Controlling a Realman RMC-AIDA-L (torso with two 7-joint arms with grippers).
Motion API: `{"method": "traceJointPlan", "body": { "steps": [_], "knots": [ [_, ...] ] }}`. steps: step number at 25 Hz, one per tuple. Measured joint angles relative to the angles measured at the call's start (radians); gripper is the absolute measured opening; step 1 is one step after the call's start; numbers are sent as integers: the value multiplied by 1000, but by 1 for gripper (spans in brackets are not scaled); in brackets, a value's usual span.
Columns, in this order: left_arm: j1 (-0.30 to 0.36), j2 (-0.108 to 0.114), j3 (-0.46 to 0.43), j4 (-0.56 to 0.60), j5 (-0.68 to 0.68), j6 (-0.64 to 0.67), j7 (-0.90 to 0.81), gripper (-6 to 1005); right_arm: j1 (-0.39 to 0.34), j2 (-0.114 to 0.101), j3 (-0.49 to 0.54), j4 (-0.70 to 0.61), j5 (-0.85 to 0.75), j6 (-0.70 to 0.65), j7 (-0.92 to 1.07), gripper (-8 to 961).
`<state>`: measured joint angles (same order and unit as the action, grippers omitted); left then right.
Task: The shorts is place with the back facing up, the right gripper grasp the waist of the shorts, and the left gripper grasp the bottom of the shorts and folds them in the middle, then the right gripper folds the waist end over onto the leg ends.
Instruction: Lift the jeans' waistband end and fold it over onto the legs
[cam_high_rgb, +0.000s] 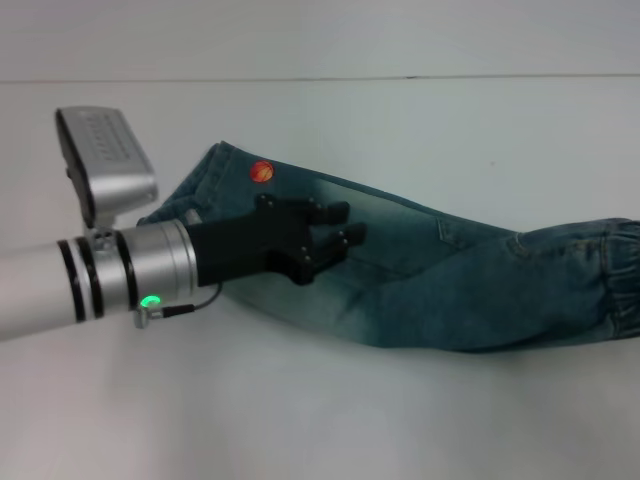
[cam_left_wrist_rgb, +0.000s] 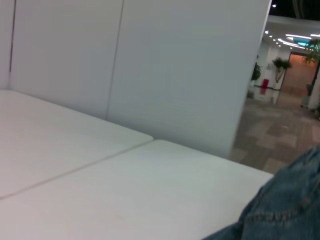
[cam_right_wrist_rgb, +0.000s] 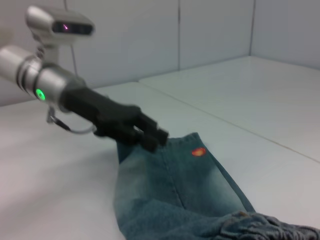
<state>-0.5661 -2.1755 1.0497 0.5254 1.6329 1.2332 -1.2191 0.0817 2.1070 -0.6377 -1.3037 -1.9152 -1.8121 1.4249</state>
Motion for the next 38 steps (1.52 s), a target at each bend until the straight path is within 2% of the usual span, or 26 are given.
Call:
{"method": "traceJointPlan", "body": {
  "steps": [5, 10, 15, 21, 28, 38],
  "knots": [
    [-40, 0, 69, -141, -113, -49, 113, 361, 0, 0, 26, -27, 18, -65, 10, 113],
    [-50, 0, 85, -227, -215, -60, 220, 130, 1, 0, 56, -49, 54, -124, 16, 110],
    [-54, 0, 101, -289, -244, -59, 261, -2, 5, 0, 63, -93, 83, -148, 52, 111],
    [-62, 0, 111, -346, -247, -39, 305, 2, 26, -3, 58, -117, 123, -149, 93, 105],
    [-51, 0, 128, -380, -245, 11, 314, 3, 109, -2, 16, -117, 133, -117, 144, 105],
    [-26, 0, 119, -450, -247, 87, 374, 2, 226, -8, -217, -118, 131, 77, 243, 106]
  ]
}}
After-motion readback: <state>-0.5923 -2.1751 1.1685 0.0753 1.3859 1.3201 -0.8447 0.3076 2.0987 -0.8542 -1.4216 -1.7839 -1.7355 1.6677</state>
